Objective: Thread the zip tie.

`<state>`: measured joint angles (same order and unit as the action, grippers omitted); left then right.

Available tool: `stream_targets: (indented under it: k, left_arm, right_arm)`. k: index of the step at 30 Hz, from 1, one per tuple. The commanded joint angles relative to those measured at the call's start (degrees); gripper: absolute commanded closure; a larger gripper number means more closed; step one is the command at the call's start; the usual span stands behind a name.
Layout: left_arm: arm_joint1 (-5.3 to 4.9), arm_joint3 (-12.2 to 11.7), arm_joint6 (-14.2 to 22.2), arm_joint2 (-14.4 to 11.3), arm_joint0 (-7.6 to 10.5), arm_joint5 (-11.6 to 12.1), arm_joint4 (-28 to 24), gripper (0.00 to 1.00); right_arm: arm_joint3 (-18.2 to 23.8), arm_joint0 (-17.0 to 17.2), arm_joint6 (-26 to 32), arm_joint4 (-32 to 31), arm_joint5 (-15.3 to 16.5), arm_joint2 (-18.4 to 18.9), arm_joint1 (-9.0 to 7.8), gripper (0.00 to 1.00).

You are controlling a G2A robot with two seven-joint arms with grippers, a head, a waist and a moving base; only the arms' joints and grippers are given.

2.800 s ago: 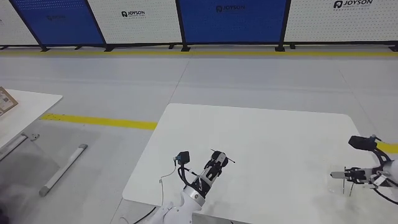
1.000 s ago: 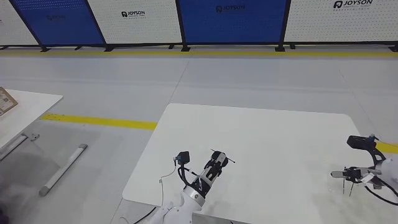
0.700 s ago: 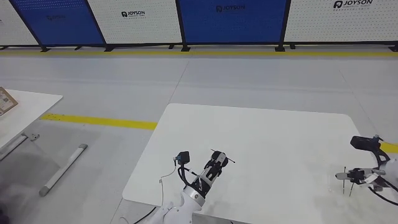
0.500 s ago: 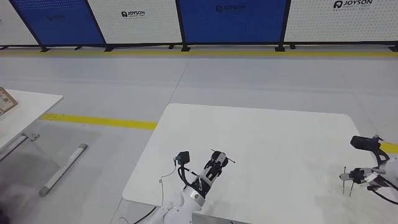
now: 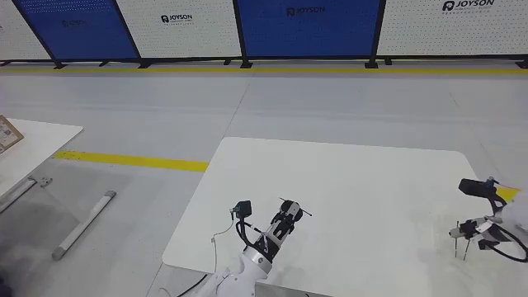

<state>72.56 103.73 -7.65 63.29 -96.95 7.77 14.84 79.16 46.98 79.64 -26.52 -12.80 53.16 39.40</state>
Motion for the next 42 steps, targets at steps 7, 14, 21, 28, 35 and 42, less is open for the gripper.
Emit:
stream_targets:
  k: [7,14,21,28,35,42]
  left_arm:
    - [0.00,0.00,0.00,0.00,0.00,0.00,0.00,1.00]
    - [0.00,0.00,0.00,0.00,0.00,0.00,0.00,1.00]
    - [0.00,0.00,0.00,0.00,0.00,0.00,0.00,1.00]
    - [0.00,0.00,0.00,0.00,0.00,0.00,0.00,1.00]
    - [0.00,0.00,0.00,0.00,0.00,0.00,0.00,1.00]
    - [0.00,0.00,0.00,0.00,0.00,0.00,0.00,1.00]
  right_arm:
    - [-2.22,-2.69,0.00,0.90,-0.32,-3.78,0.52,0.74]
    - [-5.76,-5.77,0.00,1.97,-0.51,-8.12,1.64,0.71]
    - [-9.90,-8.68,0.00,3.68,-0.41,-11.90,2.99,0.72]
    - [-14.46,-11.55,0.00,5.24,0.00,-15.10,4.66,0.76]
    - [-18.14,-13.83,0.00,5.62,-1.17,-17.59,6.31,0.78]
    - [-21.22,-15.41,0.00,6.36,-0.92,-19.58,7.78,0.78]
